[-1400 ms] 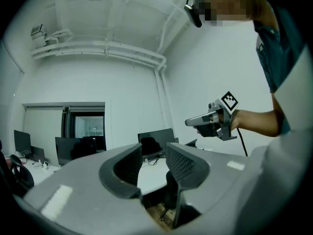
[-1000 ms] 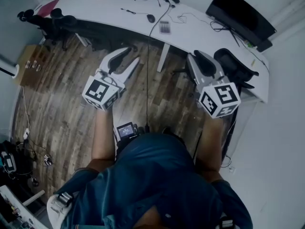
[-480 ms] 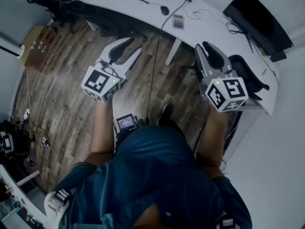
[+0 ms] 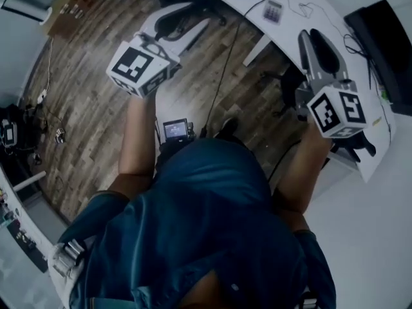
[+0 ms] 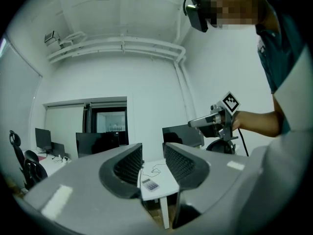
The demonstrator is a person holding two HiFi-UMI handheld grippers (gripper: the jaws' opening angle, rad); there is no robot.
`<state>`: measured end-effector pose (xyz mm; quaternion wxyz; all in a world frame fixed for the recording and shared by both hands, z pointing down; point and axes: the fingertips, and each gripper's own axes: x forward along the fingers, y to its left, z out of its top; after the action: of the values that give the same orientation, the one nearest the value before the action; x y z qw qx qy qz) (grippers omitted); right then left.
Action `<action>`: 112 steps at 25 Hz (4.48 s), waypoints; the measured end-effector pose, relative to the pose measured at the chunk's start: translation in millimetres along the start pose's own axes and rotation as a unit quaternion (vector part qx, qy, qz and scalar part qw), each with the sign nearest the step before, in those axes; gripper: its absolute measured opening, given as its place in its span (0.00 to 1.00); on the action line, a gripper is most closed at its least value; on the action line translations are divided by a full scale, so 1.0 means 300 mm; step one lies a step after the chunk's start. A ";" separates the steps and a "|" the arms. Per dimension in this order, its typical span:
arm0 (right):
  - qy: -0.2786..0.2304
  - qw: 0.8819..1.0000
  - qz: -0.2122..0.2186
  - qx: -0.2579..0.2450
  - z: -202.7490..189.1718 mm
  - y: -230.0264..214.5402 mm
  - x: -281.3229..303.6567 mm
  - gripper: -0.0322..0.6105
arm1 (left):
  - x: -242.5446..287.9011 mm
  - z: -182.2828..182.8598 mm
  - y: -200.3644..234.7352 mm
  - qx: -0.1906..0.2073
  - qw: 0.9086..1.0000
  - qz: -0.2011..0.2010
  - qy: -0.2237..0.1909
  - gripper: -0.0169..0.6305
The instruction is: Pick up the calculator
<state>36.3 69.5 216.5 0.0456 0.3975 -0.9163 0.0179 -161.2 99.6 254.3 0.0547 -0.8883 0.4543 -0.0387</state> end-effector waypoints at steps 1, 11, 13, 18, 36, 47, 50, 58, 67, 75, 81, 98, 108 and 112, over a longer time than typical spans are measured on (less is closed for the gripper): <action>0.002 1.000 0.005 0.002 -0.007 -0.020 0.018 0.17 | 0.015 -0.002 0.010 0.001 1.000 0.007 0.000 0.25; 0.011 0.997 0.071 0.008 -0.036 -0.150 0.151 0.17 | 0.127 -0.004 0.036 0.005 0.998 0.061 -0.006 0.25; 0.010 0.997 0.078 0.011 -0.033 -0.179 0.165 0.17 | 0.155 0.003 0.036 0.007 0.998 0.066 -0.003 0.25; 0.007 0.996 0.086 0.019 -0.043 -0.271 0.181 0.17 | 0.241 0.006 0.026 0.011 0.997 0.073 0.006 0.25; -0.003 0.997 0.062 0.045 -0.079 -0.583 0.144 0.17 | 0.596 0.050 -0.075 0.037 0.999 0.023 0.018 0.25; 0.014 0.998 0.013 0.054 -0.118 -0.694 0.138 0.17 | 0.796 0.032 -0.087 0.041 0.998 -0.051 0.012 0.25; 0.016 0.998 -0.009 0.053 -0.120 -0.722 0.150 0.17 | 0.848 0.028 -0.070 0.030 0.997 -0.072 0.004 0.25; 0.020 0.997 -0.062 0.042 -0.059 -0.775 0.277 0.17 | 0.967 0.026 0.095 0.013 0.994 -0.112 -0.010 0.25; 0.037 0.993 -0.106 0.048 -0.049 -0.830 0.446 0.17 | 1.113 0.005 0.278 -0.009 0.987 -0.158 -0.025 0.25; 0.047 0.988 -0.134 0.056 -0.059 -0.866 0.579 0.17 | 1.205 -0.047 0.384 -0.018 0.980 -0.199 -0.023 0.25; 0.063 0.985 -0.146 0.060 -0.080 -0.872 0.691 0.17 | 1.238 -0.099 0.487 -0.036 0.977 -0.211 -0.019 0.25; 0.112 0.982 -0.117 0.091 -0.230 -0.957 0.897 0.18 | 1.301 -0.302 0.603 -0.117 0.974 -0.195 0.016 0.25; 0.155 0.977 -0.070 0.129 -0.417 -1.100 1.015 0.21 | 1.415 -0.473 0.624 -0.155 0.974 -0.149 0.067 0.25; 0.172 0.972 -0.054 0.149 -0.509 -1.139 1.038 0.22 | 1.457 -0.557 0.588 -0.170 0.970 -0.145 0.092 0.25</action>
<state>84.8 -379.7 397.8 0.1441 0.4397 -0.8589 0.2195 -67.2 -368.0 405.0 -0.1451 -0.9336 0.3238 -0.0504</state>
